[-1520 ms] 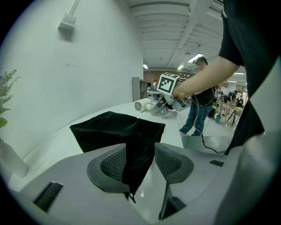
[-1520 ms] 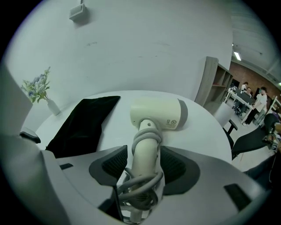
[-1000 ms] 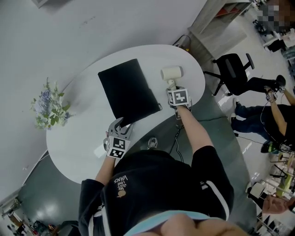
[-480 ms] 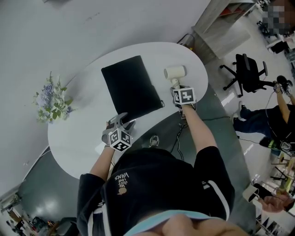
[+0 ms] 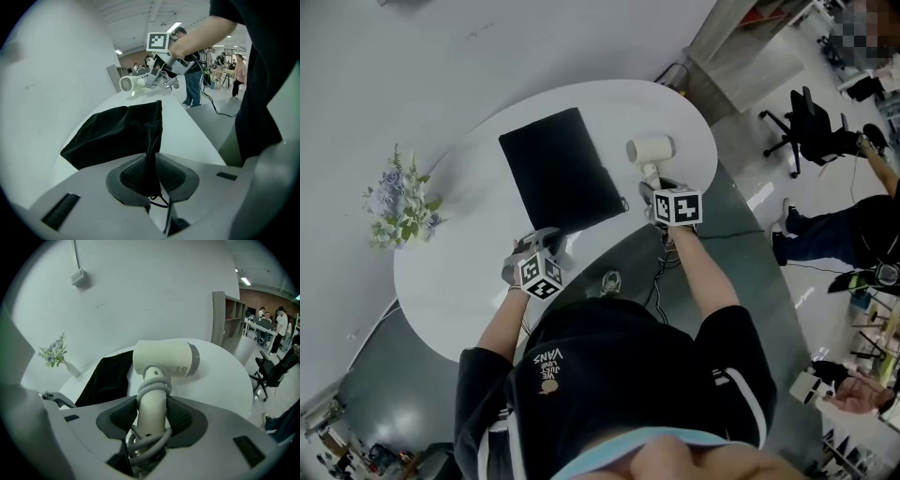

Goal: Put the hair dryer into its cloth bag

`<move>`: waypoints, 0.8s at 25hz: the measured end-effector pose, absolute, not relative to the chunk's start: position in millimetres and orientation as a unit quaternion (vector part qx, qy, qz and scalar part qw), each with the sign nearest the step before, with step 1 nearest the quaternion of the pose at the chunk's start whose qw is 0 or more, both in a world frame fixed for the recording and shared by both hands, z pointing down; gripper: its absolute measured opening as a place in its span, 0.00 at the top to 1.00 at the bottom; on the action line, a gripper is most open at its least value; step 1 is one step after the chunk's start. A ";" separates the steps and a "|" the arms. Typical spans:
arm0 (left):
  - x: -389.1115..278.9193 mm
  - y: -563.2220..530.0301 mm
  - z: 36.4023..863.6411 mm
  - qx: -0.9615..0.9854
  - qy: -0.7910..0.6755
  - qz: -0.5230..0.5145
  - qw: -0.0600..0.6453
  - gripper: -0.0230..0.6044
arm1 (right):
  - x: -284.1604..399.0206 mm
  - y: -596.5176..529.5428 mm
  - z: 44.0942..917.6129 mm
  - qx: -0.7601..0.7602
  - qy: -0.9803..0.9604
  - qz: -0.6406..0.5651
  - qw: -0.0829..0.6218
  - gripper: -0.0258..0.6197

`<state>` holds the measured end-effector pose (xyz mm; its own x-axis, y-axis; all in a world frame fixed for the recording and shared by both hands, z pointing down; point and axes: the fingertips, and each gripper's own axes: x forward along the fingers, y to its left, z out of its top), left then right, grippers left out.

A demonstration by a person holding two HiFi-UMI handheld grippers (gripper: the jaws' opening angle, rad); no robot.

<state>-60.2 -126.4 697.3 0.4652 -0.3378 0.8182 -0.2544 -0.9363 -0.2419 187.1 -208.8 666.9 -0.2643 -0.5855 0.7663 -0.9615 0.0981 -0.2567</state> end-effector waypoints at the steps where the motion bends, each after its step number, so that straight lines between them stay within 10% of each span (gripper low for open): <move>1: -60.3 -126.9 697.3 -0.856 0.175 -0.485 0.038 0.85 | 184.7 -205.2 664.4 0.552 -0.702 0.380 0.241 0.64; 20: -51.5 -120.9 681.2 -0.871 0.189 -0.442 -0.101 0.86 | 159.3 -146.5 648.7 0.522 -0.733 0.385 0.203 0.64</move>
<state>-51.5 -120.9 681.2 0.5370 -0.2401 0.8087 -0.4192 -0.9079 0.0088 159.3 -146.5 648.7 -0.3727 -0.6096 0.6996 -0.9220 0.1577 -0.3538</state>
